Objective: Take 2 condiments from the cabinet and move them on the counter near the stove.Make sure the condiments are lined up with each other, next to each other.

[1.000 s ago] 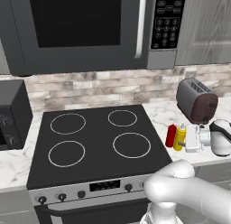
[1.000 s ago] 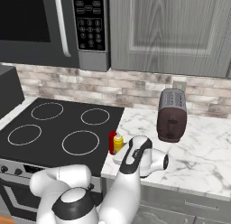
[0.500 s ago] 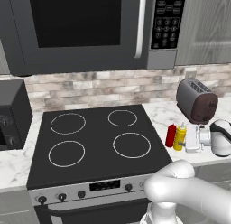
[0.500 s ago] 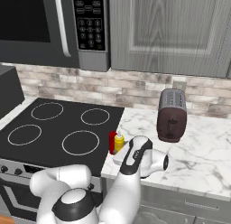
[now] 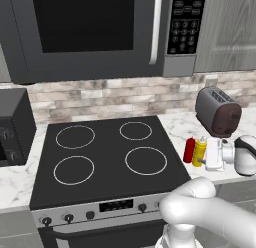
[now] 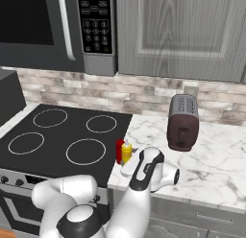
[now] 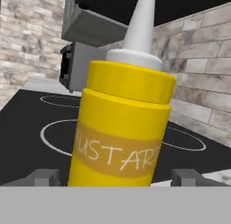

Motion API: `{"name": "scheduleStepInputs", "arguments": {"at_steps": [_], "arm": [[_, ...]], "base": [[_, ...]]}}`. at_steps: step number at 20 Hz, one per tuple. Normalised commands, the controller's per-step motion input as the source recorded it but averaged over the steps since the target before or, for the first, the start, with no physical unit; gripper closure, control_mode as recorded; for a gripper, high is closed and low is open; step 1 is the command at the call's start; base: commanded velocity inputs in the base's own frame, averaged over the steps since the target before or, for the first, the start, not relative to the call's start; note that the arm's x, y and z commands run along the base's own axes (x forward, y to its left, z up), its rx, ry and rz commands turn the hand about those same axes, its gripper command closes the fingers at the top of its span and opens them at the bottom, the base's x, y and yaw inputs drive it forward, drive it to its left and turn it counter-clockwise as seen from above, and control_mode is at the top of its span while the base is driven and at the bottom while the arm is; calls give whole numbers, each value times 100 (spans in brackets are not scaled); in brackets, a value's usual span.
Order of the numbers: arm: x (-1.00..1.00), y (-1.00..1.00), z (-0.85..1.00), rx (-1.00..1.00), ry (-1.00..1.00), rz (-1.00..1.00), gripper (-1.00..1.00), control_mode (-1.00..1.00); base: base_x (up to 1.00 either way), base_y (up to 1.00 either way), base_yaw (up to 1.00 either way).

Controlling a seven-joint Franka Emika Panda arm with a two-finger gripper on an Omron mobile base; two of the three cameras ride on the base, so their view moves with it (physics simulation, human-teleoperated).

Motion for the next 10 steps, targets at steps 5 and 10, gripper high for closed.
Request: {"name": "scheduleStepInputs", "arguments": {"at_steps": [5,10], "arm": [[-17,-2,0,0,-4,0,-100,-100],[-15,-17,0,1,-3,0,-100,-100]], "base": [[0,0,0],[0,0,0]]}}
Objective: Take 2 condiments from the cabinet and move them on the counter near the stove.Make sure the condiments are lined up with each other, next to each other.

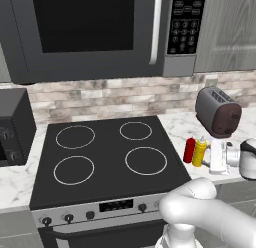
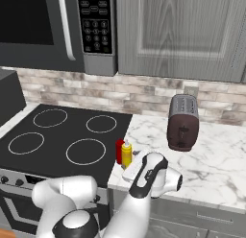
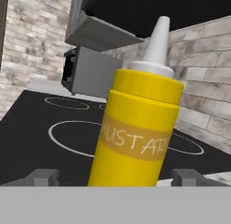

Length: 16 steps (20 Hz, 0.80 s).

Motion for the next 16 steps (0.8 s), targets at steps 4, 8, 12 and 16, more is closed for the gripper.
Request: {"name": "scheduleStepInputs", "arguments": {"at_steps": [4,8,12,16], "arm": [[-19,-29,8,6,-5,0,-100,-100],[-12,-36,19,11,-6,0,-100,-100],[-23,-36,39,11,-2,0,-100,-100],[-27,-13,69,2,18,0,-100,-100]], "base": [[0,0,0],[0,0,0],[0,0,0],[0,0,0]]}}
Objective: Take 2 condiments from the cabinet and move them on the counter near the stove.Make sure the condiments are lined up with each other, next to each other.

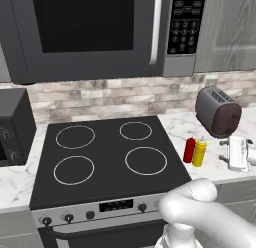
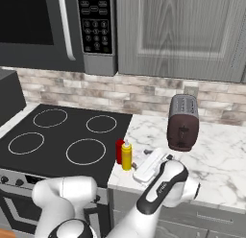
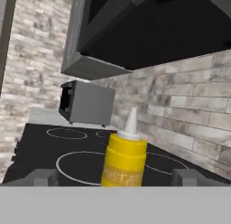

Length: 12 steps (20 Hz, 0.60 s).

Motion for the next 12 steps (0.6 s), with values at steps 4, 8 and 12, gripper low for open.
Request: {"name": "scheduleStepInputs", "arguments": {"at_steps": [4,8,12], "arm": [[-21,0,73,-8,41,-3,-100,-100],[-17,0,64,-14,48,-2,-100,-100],[-11,17,35,-13,44,-3,-100,-100]], "base": [[0,0,0],[0,0,0],[0,0,0]]}}
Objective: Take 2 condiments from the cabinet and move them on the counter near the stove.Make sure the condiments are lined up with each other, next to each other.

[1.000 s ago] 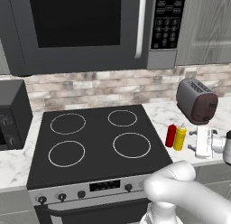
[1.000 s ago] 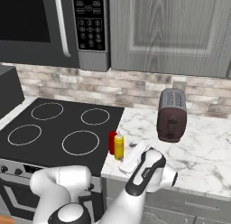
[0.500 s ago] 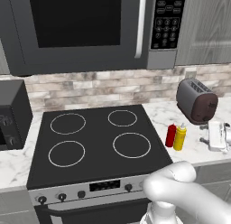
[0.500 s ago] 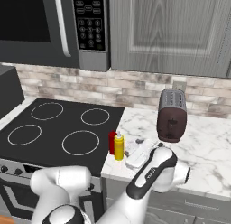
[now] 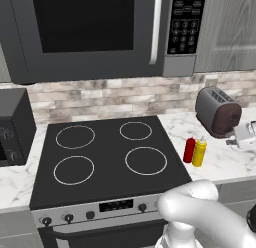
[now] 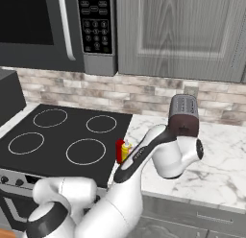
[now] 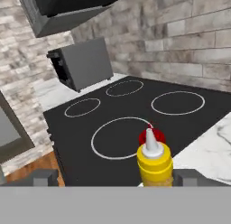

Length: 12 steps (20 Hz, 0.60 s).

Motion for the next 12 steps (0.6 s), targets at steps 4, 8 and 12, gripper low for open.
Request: {"name": "scheduleStepInputs", "arguments": {"at_steps": [4,8,12], "arm": [[-3,53,2,-11,26,-4,-100,-100],[0,70,0,-12,19,-6,-100,-100],[0,63,6,-10,7,-11,-100,-100]], "base": [[0,0,0],[0,0,0],[0,0,0]]}}
